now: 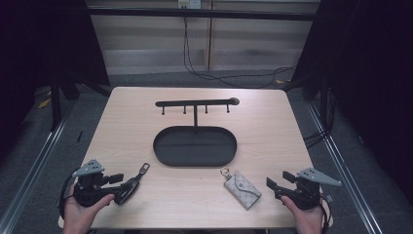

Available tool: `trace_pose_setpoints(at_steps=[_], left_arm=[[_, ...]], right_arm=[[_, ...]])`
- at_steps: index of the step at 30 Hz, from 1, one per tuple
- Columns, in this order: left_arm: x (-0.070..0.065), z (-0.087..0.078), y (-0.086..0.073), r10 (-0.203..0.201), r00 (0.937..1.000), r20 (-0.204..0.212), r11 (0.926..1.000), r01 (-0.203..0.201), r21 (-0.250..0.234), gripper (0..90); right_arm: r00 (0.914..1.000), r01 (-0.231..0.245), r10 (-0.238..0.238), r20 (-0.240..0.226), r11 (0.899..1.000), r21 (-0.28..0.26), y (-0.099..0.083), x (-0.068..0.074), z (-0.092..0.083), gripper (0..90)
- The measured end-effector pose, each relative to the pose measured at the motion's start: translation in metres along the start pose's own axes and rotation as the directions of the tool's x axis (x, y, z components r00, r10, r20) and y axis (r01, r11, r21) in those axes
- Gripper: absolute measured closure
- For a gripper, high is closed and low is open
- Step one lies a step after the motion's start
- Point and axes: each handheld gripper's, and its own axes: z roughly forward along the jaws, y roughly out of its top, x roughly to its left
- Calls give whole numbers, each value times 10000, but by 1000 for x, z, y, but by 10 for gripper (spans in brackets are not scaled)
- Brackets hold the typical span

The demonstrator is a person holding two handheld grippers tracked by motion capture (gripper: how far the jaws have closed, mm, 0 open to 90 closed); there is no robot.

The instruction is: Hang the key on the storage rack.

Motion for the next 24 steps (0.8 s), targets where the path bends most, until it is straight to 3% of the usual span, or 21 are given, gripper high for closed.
trace_pose_setpoints(at_steps=[5,11,14,17,21,24], left_arm=[[-2,1,10,194,9997,-163,9987,-186,483,529],[-3,0,22,368,9989,-294,9967,-346,730,557],[-3,4,25,369,9993,-55,9954,-363,892,575],[-3,8,29,606,9981,-91,9887,-588,1378,600],[-1,15,35,504,9984,-246,9831,-452,1773,668],[1,24,40,483,9985,-248,9747,-417,2194,671]], right_arm=[[10000,-1,1,-68,10000,39,0,0,2,289],[9999,64,-62,-139,9999,155,-1,1,3,280],[9999,73,-70,-152,9998,194,-1,1,4,276],[9998,92,-88,-197,9997,210,-1,2,4,276],[9997,58,-52,-218,9996,268,-1,1,5,277],[9996,77,-69,-278,9996,285,-1,1,5,276]])
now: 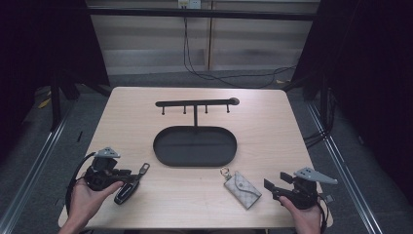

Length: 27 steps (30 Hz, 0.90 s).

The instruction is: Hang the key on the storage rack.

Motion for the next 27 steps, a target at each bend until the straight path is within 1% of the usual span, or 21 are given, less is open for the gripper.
trace_pose_setpoints(at_steps=[1,3,4,5,6,9,12,13,15,16,18,19,21,22,23,24,25,26,27], left_arm=[[0,0,0,0,10000,0,10000,0,0,666],[1,3,3,-9,10000,7,9999,9,163,661],[1,4,5,83,9999,-98,9998,-81,204,619],[1,4,6,65,9997,-248,9997,-59,222,619],[1,6,11,73,9994,-349,9991,-59,414,589],[1,7,15,44,9990,-451,9991,-25,430,585],[2,8,22,178,9983,-558,9973,-137,717,585],[3,9,25,153,9987,-485,9969,-115,780,585],[3,10,27,142,9987,-498,9967,-102,802,585],[3,11,30,207,9988,-450,9955,-164,937,582],[3,12,31,184,9986,-490,9953,-137,958,582],[3,12,33,252,9984,-501,9943,-198,1050,582],[4,12,35,152,9988,-475,9939,-99,1098,587],[5,12,36,90,9987,-501,9939,-34,1102,633],[6,12,38,2,9990,-458,9937,49,1118,633],[8,12,40,-89,9995,-309,9929,125,1179,635],[8,12,41,-129,9995,-301,9920,166,1252,635],[8,12,41,-129,9995,-301,9920,166,1252,630],[9,13,42,-59,9998,-203,9910,85,1335,630]], right_arm=[[10000,31,-31,13,10000,38,0,0,0,276],[10000,52,-52,28,10000,56,0,1,1,276],[10000,82,-82,13,9999,98,0,1,2,273],[10000,82,-82,13,9999,98,0,1,2,273],[9999,106,-106,14,9998,144,0,2,3,273],[10000,82,-82,-17,9998,160,0,2,4,272],[9999,140,-140,-35,9997,181,1,2,4,270],[9999,156,-155,-46,9997,199,0,2,4,269],[9999,158,-157,-39,9997,209,0,2,4,269],[9998,181,-180,-22,9996,233,0,2,5,269],[9998,178,-178,-14,9996,237,0,2,5,269],[9998,178,-178,-14,9996,237,0,2,5,269],[9999,163,-162,-17,9996,239,0,2,5,268],[9999,145,-145,-16,9996,234,0,2,5,268],[9999,145,-145,-16,9996,234,0,2,5,268],[9999,154,-153,-39,9996,243,0,2,5,268],[9999,150,-149,-41,9996,246,0,2,5,269],[9999,150,-149,-41,9996,246,0,2,5,269],[9999,150,-149,-44,9996,243,1,2,5,268]])
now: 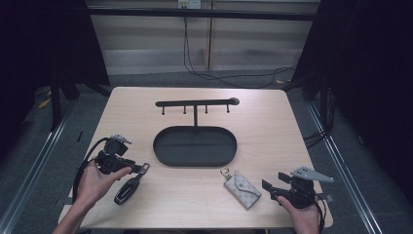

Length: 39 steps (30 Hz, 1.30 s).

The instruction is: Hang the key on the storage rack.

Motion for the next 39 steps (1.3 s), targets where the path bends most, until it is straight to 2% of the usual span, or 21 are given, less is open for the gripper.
trace_pose_setpoints(at_steps=[3,5,13,16,26,30,32,39], left_arm=[[0,2,5,151,9998,-98,9993,-147,358,621],[0,3,6,153,9998,-118,9990,-148,432,624],[5,13,14,43,9995,-304,9932,-7,1162,626],[6,15,15,18,9993,-363,9919,28,1270,623],[7,26,24,48,9990,-454,9809,41,1945,596],[8,31,26,25,9982,-603,9767,105,2141,540],[8,35,26,84,9968,-796,9747,97,2234,542],[9,47,29,47,9957,-922,9660,193,2576,581]], right_arm=[[10000,-20,20,14,10000,4,0,0,0,269],[10000,-26,26,22,10000,14,0,0,0,268],[10000,-50,50,3,10000,70,0,0,1,269],[10000,-66,66,0,9999,87,0,0,1,269],[10000,-60,60,30,9999,112,0,-1,1,268],[10000,-78,77,19,9999,131,0,0,1,269],[10000,-74,73,29,9999,140,0,0,1,269],[10000,-29,29,28,9999,145,0,0,1,269]])
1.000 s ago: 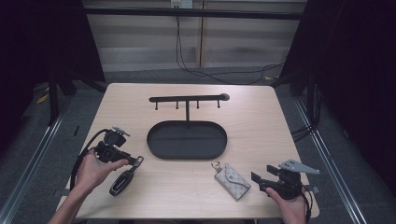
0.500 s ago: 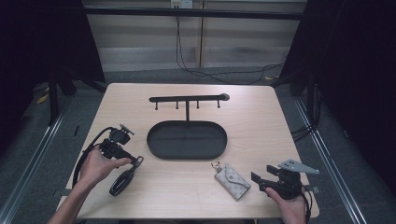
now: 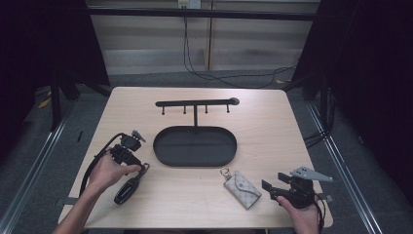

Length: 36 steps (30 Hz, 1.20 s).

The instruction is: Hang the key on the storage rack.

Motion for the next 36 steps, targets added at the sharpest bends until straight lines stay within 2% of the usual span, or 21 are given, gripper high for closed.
trace_pose_setpoints(at_steps=[4,8,12,17,19,21,27,31,36], left_arm=[[0,5,3,62,10000,67,9997,-63,244,600],[0,11,6,-103,9999,72,9987,99,508,607],[0,14,8,-224,9997,76,9983,220,541,632],[-1,18,10,-163,9999,41,9972,160,728,632],[-3,21,12,-125,9999,-109,9958,134,905,637],[-4,22,13,-150,9999,-52,9946,154,1025,640],[-11,24,16,131,9979,-636,9923,-51,1235,646],[-13,25,19,123,9972,-744,9907,-21,1357,650],[-16,25,18,169,9968,-783,9911,-64,1330,698]], right_arm=[[10000,6,-6,-17,10000,20,0,0,0,268],[10000,32,-32,-26,10000,10,0,0,0,269],[10000,28,-28,-14,10000,21,0,0,0,269],[10000,45,-45,-71,10000,-20,0,0,0,264],[9999,25,-26,-127,10000,-62,0,1,-1,261],[9999,38,-39,-140,10000,-90,0,1,-1,261],[9999,19,-20,-136,10000,-67,0,1,-1,259],[9999,48,-48,-116,10000,-29,0,1,-1,259],[9999,53,-53,-96,10000,-20,0,1,-1,259]])
